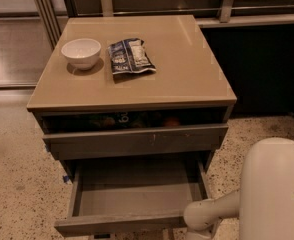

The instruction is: Close middle drawer

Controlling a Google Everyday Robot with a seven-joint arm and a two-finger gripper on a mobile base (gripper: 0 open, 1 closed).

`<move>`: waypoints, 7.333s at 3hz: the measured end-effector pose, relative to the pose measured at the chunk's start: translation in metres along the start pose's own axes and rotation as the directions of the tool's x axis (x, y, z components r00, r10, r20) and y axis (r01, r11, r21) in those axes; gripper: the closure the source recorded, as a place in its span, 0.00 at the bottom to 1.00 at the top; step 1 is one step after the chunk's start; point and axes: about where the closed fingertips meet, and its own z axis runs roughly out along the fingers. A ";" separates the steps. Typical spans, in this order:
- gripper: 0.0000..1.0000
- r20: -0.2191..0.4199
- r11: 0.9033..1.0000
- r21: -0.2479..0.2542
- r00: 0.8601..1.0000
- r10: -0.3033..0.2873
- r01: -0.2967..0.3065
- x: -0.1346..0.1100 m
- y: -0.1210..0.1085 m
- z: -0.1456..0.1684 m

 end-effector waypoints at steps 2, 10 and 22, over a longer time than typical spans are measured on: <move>0.00 0.011 1.000 -0.011 1.000 -0.029 0.029 -0.011 -0.008 0.003; 0.00 -0.003 0.987 -0.080 0.991 -0.137 0.136 -0.050 -0.015 0.020; 0.00 0.095 0.926 -0.062 0.926 -0.367 0.373 -0.077 -0.004 0.021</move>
Offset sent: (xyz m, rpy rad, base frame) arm 0.0177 0.1134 -0.0036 0.1608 0.0495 0.2621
